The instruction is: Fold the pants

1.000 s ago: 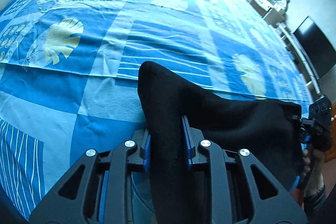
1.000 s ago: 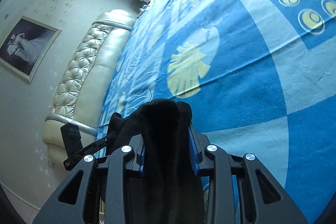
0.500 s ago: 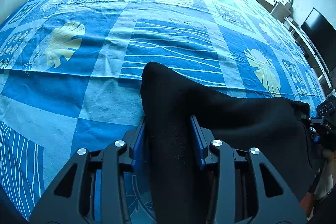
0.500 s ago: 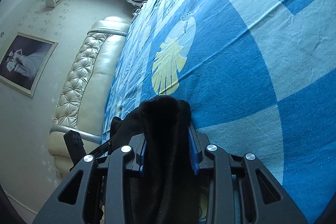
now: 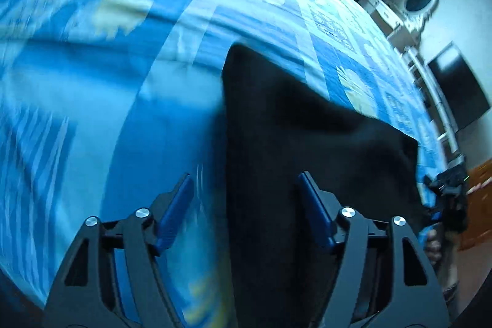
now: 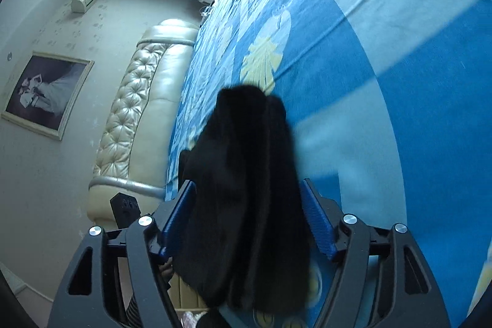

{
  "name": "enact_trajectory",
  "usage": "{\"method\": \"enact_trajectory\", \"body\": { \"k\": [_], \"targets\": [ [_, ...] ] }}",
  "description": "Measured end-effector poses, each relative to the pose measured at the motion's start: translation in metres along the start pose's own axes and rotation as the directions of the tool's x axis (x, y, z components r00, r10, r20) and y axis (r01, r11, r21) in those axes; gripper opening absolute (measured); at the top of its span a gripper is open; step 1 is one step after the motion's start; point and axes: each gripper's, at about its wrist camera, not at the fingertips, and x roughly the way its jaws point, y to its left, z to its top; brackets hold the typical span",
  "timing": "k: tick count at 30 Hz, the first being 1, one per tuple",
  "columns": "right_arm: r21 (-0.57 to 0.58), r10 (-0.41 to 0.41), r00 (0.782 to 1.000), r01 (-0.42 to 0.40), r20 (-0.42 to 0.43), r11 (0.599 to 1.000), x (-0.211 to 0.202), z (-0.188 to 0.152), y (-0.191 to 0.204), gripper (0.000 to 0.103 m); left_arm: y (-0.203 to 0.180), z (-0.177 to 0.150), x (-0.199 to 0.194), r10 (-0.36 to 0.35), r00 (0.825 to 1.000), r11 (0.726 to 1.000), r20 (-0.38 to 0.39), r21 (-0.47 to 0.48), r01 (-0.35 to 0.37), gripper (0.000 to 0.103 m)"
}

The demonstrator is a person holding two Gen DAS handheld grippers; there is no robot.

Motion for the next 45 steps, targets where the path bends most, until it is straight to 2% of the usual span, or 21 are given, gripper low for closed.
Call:
{"method": "enact_trajectory", "body": {
  "k": [2, 5, 6, 8, 9, 11, 14, 17, 21, 23, 27, 30, 39, 45],
  "targets": [
    [-0.009, 0.000, 1.000, 0.000, -0.018, 1.000, -0.002, -0.013, 0.000, 0.070, 0.013, -0.020, -0.008, -0.057, 0.998, 0.995, -0.008, -0.084, 0.056, 0.077],
    [-0.039, -0.023, 0.999, 0.021, -0.044, 0.999, 0.002, -0.027, 0.006, 0.070, 0.028, -0.042, -0.013, -0.142, 0.990, 0.971, -0.017, -0.198, 0.136, 0.078],
    [-0.054, -0.049, 0.998, 0.046, -0.042, 0.997, 0.004, -0.029, 0.009, 0.064, 0.029, -0.046, -0.014, -0.154, 0.988, 0.965, -0.013, -0.214, 0.148, 0.077],
    [-0.072, -0.101, 0.994, 0.098, -0.044, 0.993, 0.008, -0.030, 0.011, 0.049, 0.023, -0.050, -0.016, -0.153, 0.988, 0.972, -0.010, -0.184, 0.149, 0.058],
    [-0.064, -0.092, 0.995, 0.089, -0.039, 0.994, 0.007, -0.030, 0.011, 0.043, 0.018, -0.050, -0.016, -0.160, 0.987, 0.975, -0.016, -0.157, 0.156, 0.038],
    [-0.038, -0.053, 0.998, 0.052, -0.027, 0.998, 0.002, -0.032, 0.012, 0.039, 0.006, -0.049, -0.019, -0.117, 0.993, 0.988, -0.016, -0.101, 0.114, 0.034],
    [-0.049, -0.046, 0.999, 0.044, -0.027, 0.998, -0.005, -0.038, 0.019, 0.038, -0.009, -0.049, -0.025, -0.046, 0.999, 0.999, -0.006, -0.008, 0.046, 0.030],
    [-0.044, -0.063, 0.997, 0.061, -0.040, 0.997, -0.005, -0.039, 0.009, 0.038, -0.008, -0.051, -0.024, -0.039, 0.999, 0.999, 0.002, 0.023, 0.039, 0.030],
    [0.034, -0.008, 0.999, 0.009, -0.048, 0.999, -0.003, -0.037, -0.013, 0.041, -0.008, -0.051, -0.020, -0.046, 0.999, 0.998, 0.016, 0.043, 0.045, 0.034],
    [0.047, 0.014, 0.999, -0.011, -0.048, 0.999, -0.004, -0.037, -0.014, 0.044, -0.009, -0.053, -0.024, -0.041, 0.999, 0.997, 0.035, 0.062, 0.039, 0.039],
    [0.040, 0.016, 0.999, -0.015, -0.044, 0.999, -0.003, -0.036, -0.010, 0.047, -0.006, -0.055, -0.026, -0.034, 0.998, 0.998, 0.046, 0.047, 0.032, 0.057],
    [0.045, 0.026, 0.999, -0.024, -0.030, 0.999, -0.003, -0.037, -0.009, 0.047, -0.004, -0.060, -0.028, -0.029, 0.998, 0.999, 0.048, 0.034, 0.027, 0.063],
    [0.067, 0.040, 0.999, -0.041, 0.015, 0.997, -0.020, -0.046, -0.016, 0.050, -0.004, -0.072, -0.036, -0.001, 0.999, 1.000, 0.050, 0.019, 0.000, 0.070],
    [0.054, 0.003, 0.998, -0.006, 0.056, 0.999, -0.031, -0.058, -0.011, 0.057, -0.017, -0.090, -0.046, 0.062, 0.996, 0.997, 0.065, 0.046, -0.065, 0.082]
  ]
}}
